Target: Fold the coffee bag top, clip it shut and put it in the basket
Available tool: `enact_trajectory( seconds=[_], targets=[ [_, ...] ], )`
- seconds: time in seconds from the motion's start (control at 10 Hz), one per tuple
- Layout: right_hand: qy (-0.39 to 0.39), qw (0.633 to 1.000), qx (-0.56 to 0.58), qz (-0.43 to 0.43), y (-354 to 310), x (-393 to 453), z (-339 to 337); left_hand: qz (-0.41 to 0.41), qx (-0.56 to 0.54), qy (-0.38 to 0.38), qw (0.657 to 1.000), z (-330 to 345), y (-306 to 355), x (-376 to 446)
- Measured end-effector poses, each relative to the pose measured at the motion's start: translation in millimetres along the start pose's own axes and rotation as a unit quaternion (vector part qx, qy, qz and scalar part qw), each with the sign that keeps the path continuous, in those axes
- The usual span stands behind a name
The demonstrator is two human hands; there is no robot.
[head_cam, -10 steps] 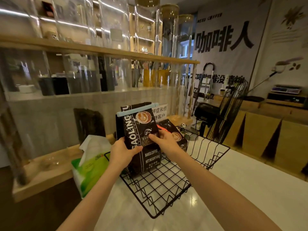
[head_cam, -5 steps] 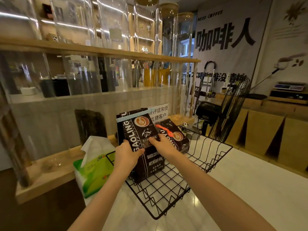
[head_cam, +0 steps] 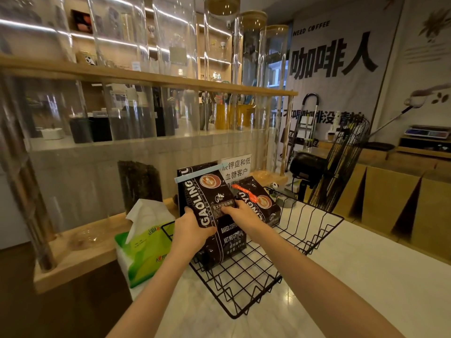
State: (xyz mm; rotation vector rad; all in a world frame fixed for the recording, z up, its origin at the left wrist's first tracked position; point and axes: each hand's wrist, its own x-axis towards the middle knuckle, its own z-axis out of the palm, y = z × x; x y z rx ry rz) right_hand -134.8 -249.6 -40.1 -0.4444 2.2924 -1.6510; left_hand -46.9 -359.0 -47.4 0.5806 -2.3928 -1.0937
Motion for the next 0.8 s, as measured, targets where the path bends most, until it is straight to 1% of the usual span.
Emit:
enact_trajectory(
  seconds=[0.2, 0.3, 0.4, 0.5, 0.6, 0.7, 0.8],
  targets=[
    [-0.001, 1.000, 0.012, 0.002, -1, 0, -1, 0.007, -0.004, -0.001, 1.000, -2, 2, -1],
    [0.007, 0.999, 0.032, -0.007, -4, -6, -5, 0.025, -0.001, 0.012, 1.000, -2, 1, -2],
    [0.030, 0.997, 0.048, -0.046, -8, -13, -13, 0.056, 0.012, 0.061, 0.996, -2, 8, -7],
    [0.085, 0.990, 0.059, -0.099, -14, -30, -29, 0.086, 0.047, 0.133, 0.986, -3, 25, -17],
    [0.165, 0.970, 0.064, -0.165, -22, -60, -52, 0.132, 0.031, 0.147, 0.980, -3, 49, -30],
    [0.245, 0.937, 0.084, -0.235, -37, -110, -81, 0.198, -0.041, 0.123, 0.971, 9, 81, -44],
    [0.323, 0.876, 0.158, -0.320, -52, -167, -104, 0.253, -0.094, 0.087, 0.959, 20, 115, -57]
  ],
)
